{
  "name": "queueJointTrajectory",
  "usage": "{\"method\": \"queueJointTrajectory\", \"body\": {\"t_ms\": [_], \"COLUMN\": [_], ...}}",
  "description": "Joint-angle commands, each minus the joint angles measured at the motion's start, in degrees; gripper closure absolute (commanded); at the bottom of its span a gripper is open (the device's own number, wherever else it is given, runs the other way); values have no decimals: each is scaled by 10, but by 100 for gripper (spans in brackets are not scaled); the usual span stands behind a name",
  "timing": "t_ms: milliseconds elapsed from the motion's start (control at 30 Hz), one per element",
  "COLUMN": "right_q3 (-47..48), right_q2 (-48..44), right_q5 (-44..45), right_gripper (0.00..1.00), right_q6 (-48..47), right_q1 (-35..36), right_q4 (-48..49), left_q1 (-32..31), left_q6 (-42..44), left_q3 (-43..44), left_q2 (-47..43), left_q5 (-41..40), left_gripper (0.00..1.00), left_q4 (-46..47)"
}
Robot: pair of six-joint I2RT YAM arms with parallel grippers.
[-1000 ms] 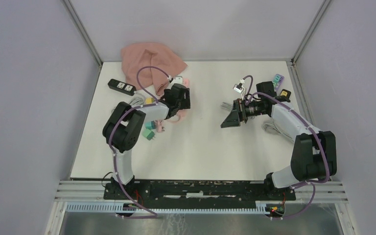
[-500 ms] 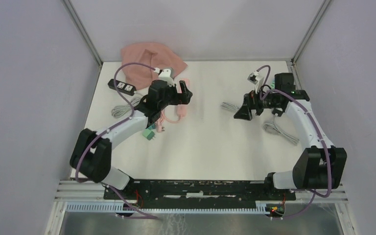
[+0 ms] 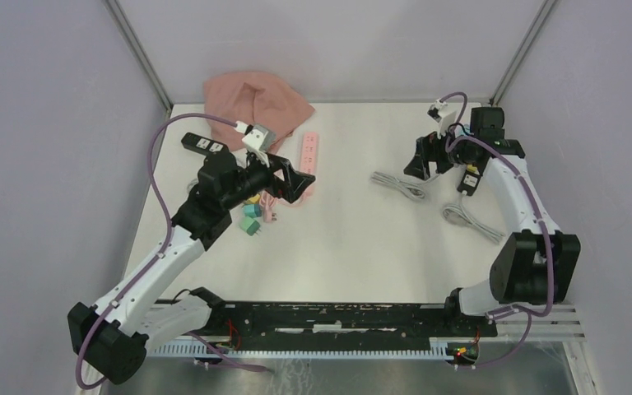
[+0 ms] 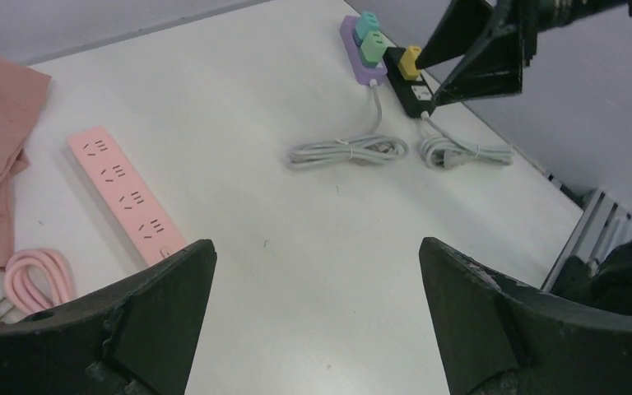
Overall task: Pull the plug off the socket
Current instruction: Move the socket to the center of the board.
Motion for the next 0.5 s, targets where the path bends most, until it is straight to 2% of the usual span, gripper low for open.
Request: {"method": "queueJointTrajectory", "body": {"t_ms": [0, 100, 167, 267, 467], "right_q3": [20, 31, 40, 56, 76], "right_q2": [57, 102, 131, 176, 241], "right_q5": [-67, 3, 70, 158, 275], "right_gripper": [10, 10, 10, 11, 15], "right_q6": [-147, -284, -323, -325, -290], "right_q1": [8, 33, 57, 99, 144], "right_q4": [-53, -87, -87, -64, -22], "left_q1": [0, 0, 0, 0, 0], "left_q6": [125, 162, 178, 196, 218], "left_q3": [-22, -55, -66, -70, -83], "left_q2": [-29, -50, -63, -74, -94], "left_q5": [48, 45, 37, 6, -46], "left_gripper": [1, 1, 0, 0, 0], "left_q4": [-46, -31, -26, -33, -39]}}
